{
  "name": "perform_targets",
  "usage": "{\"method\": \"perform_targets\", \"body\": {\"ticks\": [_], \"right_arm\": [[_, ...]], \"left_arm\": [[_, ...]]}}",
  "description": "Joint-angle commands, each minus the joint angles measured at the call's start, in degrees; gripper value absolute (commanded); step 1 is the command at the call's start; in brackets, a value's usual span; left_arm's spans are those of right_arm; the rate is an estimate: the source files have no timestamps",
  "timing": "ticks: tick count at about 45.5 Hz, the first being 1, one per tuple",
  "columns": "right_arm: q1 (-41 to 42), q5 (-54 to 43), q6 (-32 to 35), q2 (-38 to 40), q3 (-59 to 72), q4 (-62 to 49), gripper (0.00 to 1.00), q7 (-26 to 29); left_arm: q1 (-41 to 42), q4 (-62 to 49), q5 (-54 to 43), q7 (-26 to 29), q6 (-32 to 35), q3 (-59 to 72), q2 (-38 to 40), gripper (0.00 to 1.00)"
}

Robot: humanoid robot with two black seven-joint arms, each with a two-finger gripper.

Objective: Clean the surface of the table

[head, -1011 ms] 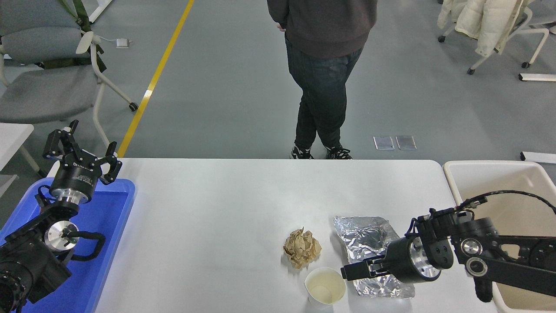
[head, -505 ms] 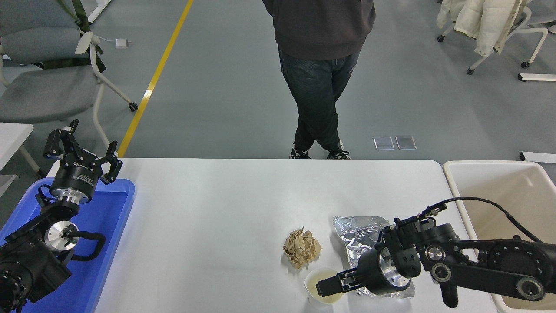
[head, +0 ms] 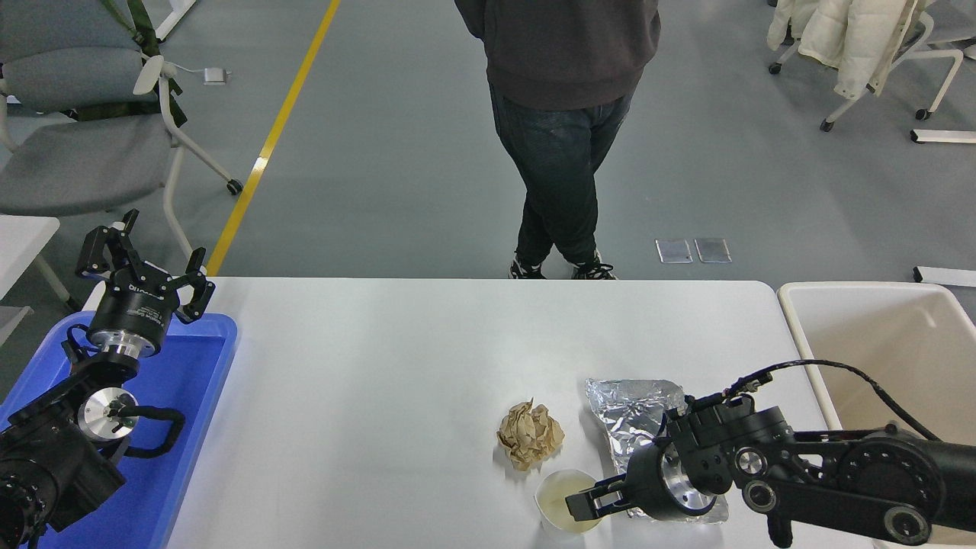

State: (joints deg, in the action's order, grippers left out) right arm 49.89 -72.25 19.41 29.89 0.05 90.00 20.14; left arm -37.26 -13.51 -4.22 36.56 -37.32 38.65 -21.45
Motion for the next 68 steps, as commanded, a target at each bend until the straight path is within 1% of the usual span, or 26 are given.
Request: {"method": "perform_targets", "body": {"ticks": [1, 13, 18, 27, 28, 34, 41, 44, 49, 55, 68], "right_arm": [[-0.6, -1.5, 0.0, 0.5, -0.5, -0.4, 0.00, -3.3], [0.8, -0.2, 0.1, 2.4, -0.9, -0.3, 0.00, -3.7], [2.7, 1.2, 0.2, 3.6, -1.3, -0.2, 0.00, -3.7], [8.1, 7.1, 1.9, 8.1, -1.1, 1.9, 0.00, -3.7], [10.0, 8.0, 2.6, 9.6, -1.2, 3.0, 0.00, -3.7], [15.8, 12.1, 3.7, 13.1, -0.9, 4.0, 0.00, -3.7], [20.5, 15.0, 7.0, 18.4, -1.3, 7.2, 0.00, -3.7], [21.3, 15.6, 8.0, 20.6, -1.7, 8.3, 0.00, -3.8], [21.2, 15.6, 9.8, 23.5, -4.7, 9.4, 0.00, -4.1], [21.1, 15.6, 14.3, 26.4, -9.4, 10.0, 0.00, -6.5], [21.3, 15.6, 20.8, 30.8, -16.9, 10.0, 0.00, -6.5]], "left_arm": [[0.0, 0.1, 0.0, 0.0, 0.0, -0.1, 0.0, 1.00], [0.0, 0.0, 0.0, 0.0, 0.0, -0.1, 0.0, 1.00], [0.0, 0.0, 0.0, 0.0, 0.0, -0.1, 0.0, 1.00], [0.0, 0.0, 0.0, 0.0, -0.1, -0.1, 0.0, 1.00], [0.0, 0.0, 0.0, 0.0, -0.1, -0.1, 0.0, 1.00], [0.0, 0.0, 0.0, 0.0, -0.1, -0.1, 0.0, 1.00], [0.0, 0.0, 0.0, 0.0, 0.0, -0.1, 0.0, 1.00], [0.0, 0.0, 0.0, 0.0, 0.0, -0.1, 0.0, 1.00], [0.0, 0.0, 0.0, 0.0, 0.1, -0.1, 0.0, 1.00], [0.0, 0.1, 0.0, 0.0, 0.1, -0.1, 0.0, 1.00], [0.0, 0.1, 0.0, 0.0, 0.1, -0.1, 0.0, 1.00]]}}
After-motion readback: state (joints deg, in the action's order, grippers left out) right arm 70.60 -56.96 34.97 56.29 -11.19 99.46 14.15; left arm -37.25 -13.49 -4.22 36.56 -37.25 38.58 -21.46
